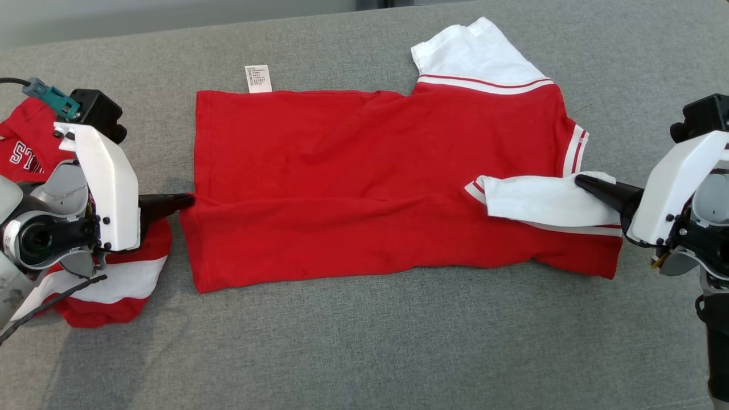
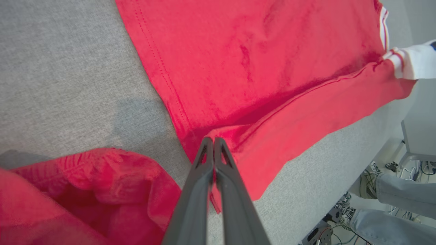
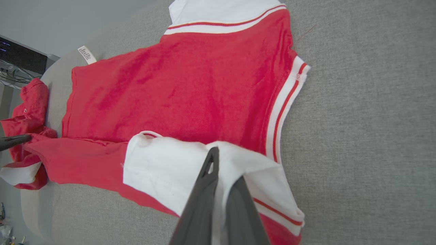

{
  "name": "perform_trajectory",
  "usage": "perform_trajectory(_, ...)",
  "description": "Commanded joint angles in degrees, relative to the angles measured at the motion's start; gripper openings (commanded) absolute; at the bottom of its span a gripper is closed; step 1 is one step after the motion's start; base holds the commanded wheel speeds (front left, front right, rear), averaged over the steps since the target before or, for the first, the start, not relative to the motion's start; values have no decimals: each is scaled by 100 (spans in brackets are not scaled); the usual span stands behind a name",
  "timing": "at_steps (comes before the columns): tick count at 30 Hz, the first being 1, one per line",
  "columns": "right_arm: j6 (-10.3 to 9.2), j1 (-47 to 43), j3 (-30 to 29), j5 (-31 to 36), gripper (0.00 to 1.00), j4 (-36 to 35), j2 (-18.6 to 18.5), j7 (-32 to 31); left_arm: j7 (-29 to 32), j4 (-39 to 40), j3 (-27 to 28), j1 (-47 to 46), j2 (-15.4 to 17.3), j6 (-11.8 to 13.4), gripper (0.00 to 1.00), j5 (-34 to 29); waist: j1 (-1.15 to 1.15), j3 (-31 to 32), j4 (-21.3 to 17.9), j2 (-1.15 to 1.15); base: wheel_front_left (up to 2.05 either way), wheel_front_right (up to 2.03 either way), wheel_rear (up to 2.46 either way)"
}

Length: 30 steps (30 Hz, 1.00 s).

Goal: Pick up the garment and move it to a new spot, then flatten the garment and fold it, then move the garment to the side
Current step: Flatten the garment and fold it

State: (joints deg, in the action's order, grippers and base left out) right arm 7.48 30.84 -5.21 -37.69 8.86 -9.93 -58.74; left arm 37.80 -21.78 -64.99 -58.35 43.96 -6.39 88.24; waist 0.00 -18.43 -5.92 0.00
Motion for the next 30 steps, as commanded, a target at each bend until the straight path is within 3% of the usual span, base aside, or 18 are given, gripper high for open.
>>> perform_trajectory(1, 3, 69, -4, 56, 0, 73, -28, 79, -9, -63, 19, -93, -19, -25, 0, -43, 0, -2, 0, 0, 0, 0, 0)
perform_trajectory(6, 3, 196, 91, 188, 0, 326, -96, 442, -81, -263, 15, -42, -122, -73, 0, -45, 0, -1, -17, 0, 0, 0, 0)
perform_trajectory(7, 3, 213, 121, 204, 21, 369, -96, 528, -107, -302, 20, -27, -135, -79, 0, -46, 0, 2, -20, 0, 0, 0, 0)
perform_trajectory(8, 3, 232, 136, 222, 48, 408, -102, 630, -146, -338, 38, -10, -153, -90, 0, -35, 0, 8, -22, 0, 0, 0, 0)
perform_trajectory(9, 3, 254, 172, 211, 100, 495, -106, 777, -223, -402, 62, 22, -197, -105, 53, -22, 0, 33, -24, 0, 0, 0, 0)
perform_trajectory(10, 3, 249, 203, 203, 100, 544, -111, 829, -245, -420, 80, 60, -222, -113, 100, 25, 0, 56, -24, 0, 0, 0, 0)
perform_trajectory(20, 3, -119, 436, 90, 100, 393, -425, 1744, -681, 25, 179, 471, 16, -117, 100, 94, 0, 513, 22, 0, 0, 0, 0)
perform_trajectory(25, 3, -637, 541, 49, 100, -17, -609, 2538, -1702, 493, 360, 912, 248, -113, 100, -162, 0, 771, 16, 0, 0, 0, 0)
perform_trajectory(28, 3, -1025, 552, 144, 100, -235, -649, 3100, -2625, 701, 484, 1335, 308, 119, 100, -394, 0, 858, -8, 0, 0, 0, 0)
perform_trajectory(30, 2, -1151, 527, 179, 100, -276, -648, 3274, -2889, 795, 507, 1485, 315, 224, 100, -461, 0, 874, -10, 0, 0, 0, 0)
